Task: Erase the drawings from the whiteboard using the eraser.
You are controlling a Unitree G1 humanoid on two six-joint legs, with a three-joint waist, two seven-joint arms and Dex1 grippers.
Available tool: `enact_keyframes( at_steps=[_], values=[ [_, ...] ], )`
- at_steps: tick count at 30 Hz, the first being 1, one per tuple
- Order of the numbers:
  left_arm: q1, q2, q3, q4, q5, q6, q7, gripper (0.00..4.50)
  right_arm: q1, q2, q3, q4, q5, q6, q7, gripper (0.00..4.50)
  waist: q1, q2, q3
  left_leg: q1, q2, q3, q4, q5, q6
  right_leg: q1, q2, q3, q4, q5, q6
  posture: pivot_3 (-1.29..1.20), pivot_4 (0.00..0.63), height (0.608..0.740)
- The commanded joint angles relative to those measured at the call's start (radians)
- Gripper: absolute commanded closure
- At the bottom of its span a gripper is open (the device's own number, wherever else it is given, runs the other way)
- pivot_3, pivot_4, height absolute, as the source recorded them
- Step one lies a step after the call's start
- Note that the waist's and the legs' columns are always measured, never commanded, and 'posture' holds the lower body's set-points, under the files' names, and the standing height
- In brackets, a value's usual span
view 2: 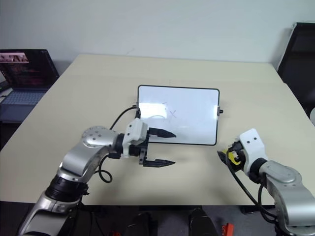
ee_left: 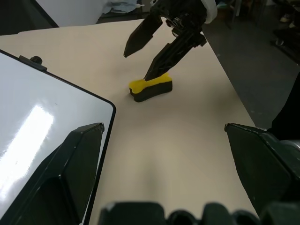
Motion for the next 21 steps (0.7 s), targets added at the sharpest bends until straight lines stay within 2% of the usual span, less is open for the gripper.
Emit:
enact_keyframes(
  at_steps=[1, 7, 17, 20, 21],
  values=[
    [-0.026, -0.006, 0.001, -0.007, -0.007, -0.010, -0.002, 0.00, 0.004, -0.013, -0.010, -0.015, 0.035, 0.026, -0.011, 0.03, 0.000, 0.000, 0.000, 0.000, 0.000, 0.000, 0.000, 0.000, 0.000, 0.000, 0.000, 0.000, 0.000, 0.000, 0.000, 0.00, 0.150, 0.740],
    [-0.036, -0.006, -0.001, -0.004, -0.004, -0.007, 0.000, 0.00, -0.012, 0.042, -0.009, 0.057, 0.052, 0.013, -0.070, 0.03, -0.001, 0.000, 0.000, 0.000, 0.000, 0.000, 0.000, 0.000, 0.000, 0.000, 0.000, 0.000, 0.000, 0.000, 0.000, 0.00, 0.150, 0.740],
    [-0.042, 0.004, 0.008, -0.019, -0.003, 0.011, 0.012, 0.00, -0.014, 0.033, -0.010, 0.200, 0.060, -0.075, -0.099, 0.03, -0.001, 0.000, 0.000, 0.000, 0.000, 0.000, 0.000, 0.000, 0.000, 0.000, 0.000, 0.000, 0.000, 0.000, 0.000, 0.00, 0.150, 0.740],
    [-0.041, 0.006, 0.011, -0.022, -0.003, 0.017, 0.015, 0.00, -0.013, 0.028, -0.008, 0.218, 0.067, -0.085, -0.101, 0.62, -0.001, 0.000, 0.000, 0.000, 0.000, 0.000, 0.000, 0.000, 0.000, 0.000, 0.000, 0.000, 0.000, 0.000, 0.000, 0.00, 0.150, 0.740],
    [-0.040, 0.007, 0.011, -0.024, -0.004, 0.020, 0.017, 0.00, -0.014, 0.032, -0.010, 0.223, 0.072, -0.087, -0.104, 0.94, -0.001, 0.000, 0.000, 0.000, 0.000, 0.000, 0.000, 0.000, 0.000, 0.000, 0.000, 0.000, 0.000, 0.000, 0.000, 0.00, 0.150, 0.740]
  ],
)
